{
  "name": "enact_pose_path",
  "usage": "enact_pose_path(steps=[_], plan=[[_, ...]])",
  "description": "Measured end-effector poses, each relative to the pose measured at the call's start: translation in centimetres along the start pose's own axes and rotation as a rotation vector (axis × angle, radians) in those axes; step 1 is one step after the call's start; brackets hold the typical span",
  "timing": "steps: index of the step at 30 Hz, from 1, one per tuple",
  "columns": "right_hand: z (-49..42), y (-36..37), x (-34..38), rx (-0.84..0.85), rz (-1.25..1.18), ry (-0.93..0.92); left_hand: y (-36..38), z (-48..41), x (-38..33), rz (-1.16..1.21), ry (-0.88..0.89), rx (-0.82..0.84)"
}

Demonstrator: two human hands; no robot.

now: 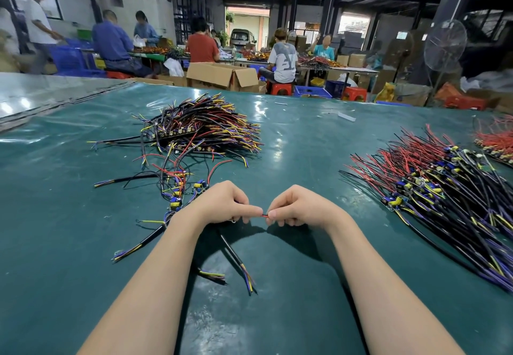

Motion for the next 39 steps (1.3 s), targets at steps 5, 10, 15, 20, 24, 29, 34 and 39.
enact_pose_path(steps=[5, 10, 15, 20, 24, 29, 34, 39], plan=[[0.5, -0.7, -0.8, 0.022, -0.154, -0.049, -0.2, 0.0, 0.4, 0.062, 0.010, 0.021], [1.9, -2.7, -2.5, -0.069, -0.284, -0.034, -0.6, 0.1, 1.0, 0.104, -0.013, -0.007], [2.5, -4.4, -4.4, -0.298, -0.271, 0.058, -0.8, 0.2, 1.2, 0.102, -0.031, -0.022], [2.5, -5.3, -4.9, -0.405, -0.241, 0.121, -0.7, 0.1, 0.9, 0.091, -0.016, -0.046], [2.6, -6.0, -5.2, -0.483, -0.253, 0.130, -0.3, -0.1, 0.4, 0.139, 0.005, 0.020], [2.4, -6.1, -4.9, -0.716, -0.756, -0.011, -0.1, -0.5, -0.9, 0.201, 0.049, -0.085], [1.2, -3.7, -3.0, -0.518, -1.064, -0.048, 0.4, -1.0, -1.0, 0.503, 0.034, -0.283], [-0.9, -0.2, -0.9, -0.405, -0.836, -0.036, 1.3, -1.0, -1.6, 0.533, 0.044, -0.259]])
Point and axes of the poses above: each hand's wrist, its own z-axis away from the middle knuckle, its own y-axis out of the palm, x = y × z, the point moved 7 cm from there along -z, towards the middle knuckle, and after that the axes turned 8 degrees about x, right-handed, at the moved point
